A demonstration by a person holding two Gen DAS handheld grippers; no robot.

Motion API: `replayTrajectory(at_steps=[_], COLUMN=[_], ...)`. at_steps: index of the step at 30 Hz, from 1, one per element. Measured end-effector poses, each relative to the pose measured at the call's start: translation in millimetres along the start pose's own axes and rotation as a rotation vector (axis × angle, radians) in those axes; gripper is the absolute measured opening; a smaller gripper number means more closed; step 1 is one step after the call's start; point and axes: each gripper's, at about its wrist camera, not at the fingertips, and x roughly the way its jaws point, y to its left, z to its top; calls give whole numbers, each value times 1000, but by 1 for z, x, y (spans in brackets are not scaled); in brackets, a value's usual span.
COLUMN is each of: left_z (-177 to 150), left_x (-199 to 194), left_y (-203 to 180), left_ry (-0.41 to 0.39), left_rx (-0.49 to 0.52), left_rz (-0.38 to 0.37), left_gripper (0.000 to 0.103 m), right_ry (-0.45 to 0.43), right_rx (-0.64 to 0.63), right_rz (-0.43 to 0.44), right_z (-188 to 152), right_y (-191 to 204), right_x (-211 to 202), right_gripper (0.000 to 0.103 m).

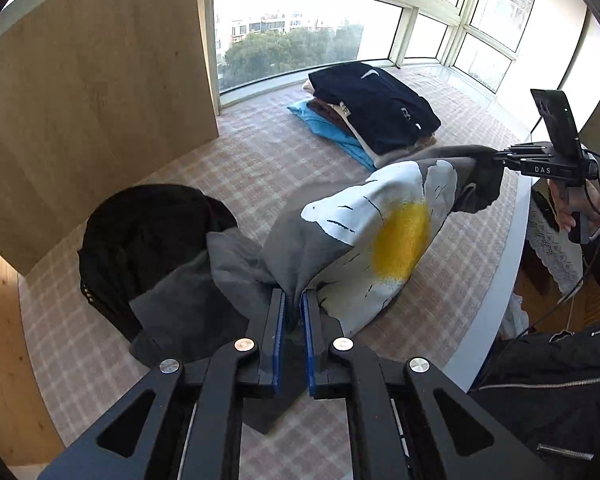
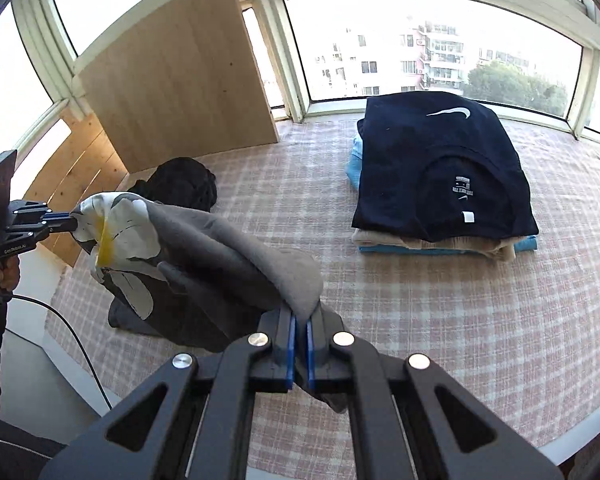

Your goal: Fold clothes

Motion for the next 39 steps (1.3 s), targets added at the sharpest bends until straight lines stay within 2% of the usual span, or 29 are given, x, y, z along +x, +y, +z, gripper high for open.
replayTrajectory(at_steps=[2, 4, 6, 8, 9, 11, 14, 15, 16, 17, 20, 21, 22, 24, 26, 28, 31, 32, 34, 37, 39], left_z=[-42, -78, -91, -82, -72, -46, -4, 9, 21, 30, 50, 50, 49, 47, 45, 44, 45, 45, 46, 52, 64], left_x=[20, 41, 56, 59, 57, 53, 55, 60, 70, 83, 135, 152, 168, 187, 199, 199, 189, 186, 176, 169, 161], left_y=[-14, -27, -34, -35, -35, -33, -22, -17, -12, -7, 0, 0, 0, -3, -9, -15, -16, -16, -17, -16, -16], left_ry=[104, 201, 255, 250, 233, 196, 170, 172, 198, 226, 342, 387, 432, 471, 488, 470, 433, 418, 376, 325, 275], left_rx=[-14, -20, -19, 9, 33, 84, 139, 149, 149, 158, 203, 211, 218, 207, 207, 213, 203, 201, 210, 193, 193], left_rz=[-34, -68, -85, -70, -52, -41, -46, -57, -91, -127, -98, -104, -112, -157, -183, -192, -181, -173, -165, -129, -108], left_gripper=[8, 12, 12, 12, 12, 29, 34, 38, 48, 55, 56, 56, 56, 52, 40, 36, 34, 28, 12, 7, 6], right_ry=[107, 253, 398, 468, 469, 442, 357, 333, 316, 304, 272, 263, 259, 265, 287, 329, 362, 365, 352, 305, 259], right_rx=[-18, -14, 22, 70, 76, 68, 48, 46, 54, 67, 121, 136, 141, 128, 97, 72, 58, 63, 58, 47, 61], right_rz=[-37, -88, -86, -70, -69, -85, -149, -159, -154, -143, -114, -96, -80, -63, -87, -115, -102, -90, -67, -100, -143], right_z=[-35, -77, -118, -142, -144, -142, -133, -130, -128, -125, -119, -118, -116, -113, -111, -113, -116, -116, -113, -102, -89], right_y=[-13, -30, -49, -60, -61, -61, -59, -59, -59, -60, -63, -63, -63, -60, -55, -52, -48, -47, -45, -44, -49], right_x=[19, 47, 68, 77, 75, 66, 47, 42, 40, 38, 35, 32, 33, 41, 56, 75, 95, 100, 101, 96, 87], right_gripper=[4, 4, 4, 5, 6, 14, 33, 42, 48, 49, 49, 50, 55, 59, 59, 59, 59, 56, 20, 18, 9])
